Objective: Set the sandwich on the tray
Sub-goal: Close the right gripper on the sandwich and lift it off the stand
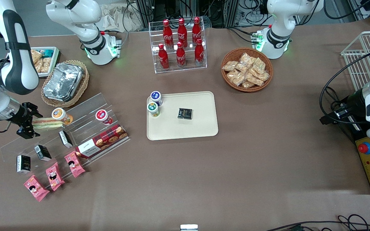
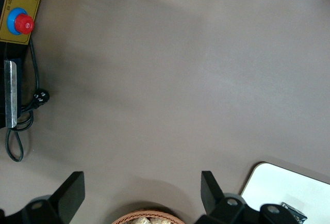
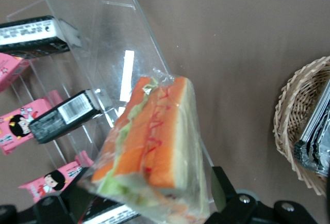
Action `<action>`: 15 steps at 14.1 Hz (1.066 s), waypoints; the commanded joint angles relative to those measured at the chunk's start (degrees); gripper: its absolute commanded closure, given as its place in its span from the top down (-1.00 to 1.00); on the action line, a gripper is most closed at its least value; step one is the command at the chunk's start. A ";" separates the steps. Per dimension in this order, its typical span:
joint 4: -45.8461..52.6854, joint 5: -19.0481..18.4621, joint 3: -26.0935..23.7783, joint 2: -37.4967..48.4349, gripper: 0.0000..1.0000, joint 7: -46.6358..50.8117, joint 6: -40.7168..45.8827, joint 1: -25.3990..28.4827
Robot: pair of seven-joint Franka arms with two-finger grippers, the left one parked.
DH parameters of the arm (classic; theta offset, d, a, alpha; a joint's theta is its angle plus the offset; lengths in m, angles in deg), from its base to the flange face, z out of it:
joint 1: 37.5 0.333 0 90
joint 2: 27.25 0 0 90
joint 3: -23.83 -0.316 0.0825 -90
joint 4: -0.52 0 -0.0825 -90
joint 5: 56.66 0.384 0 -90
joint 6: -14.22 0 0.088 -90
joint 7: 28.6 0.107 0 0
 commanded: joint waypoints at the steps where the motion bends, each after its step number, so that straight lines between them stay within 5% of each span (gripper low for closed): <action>1: -0.52 0.02 0.28 -0.33 1.00 -2.67 -1.57 -0.57; 5: -0.52 0.02 0.45 -0.94 0.86 -5.04 -1.84 -1.80; 9: -0.43 0.02 0.45 -0.86 -0.56 -9.42 -1.13 -1.71; 11: -0.26 0.02 0.45 -0.86 -1.00 -11.45 -0.87 -1.80; 15: 2.80 0.20 0.45 -1.21 -1.00 -12.86 2.36 -1.98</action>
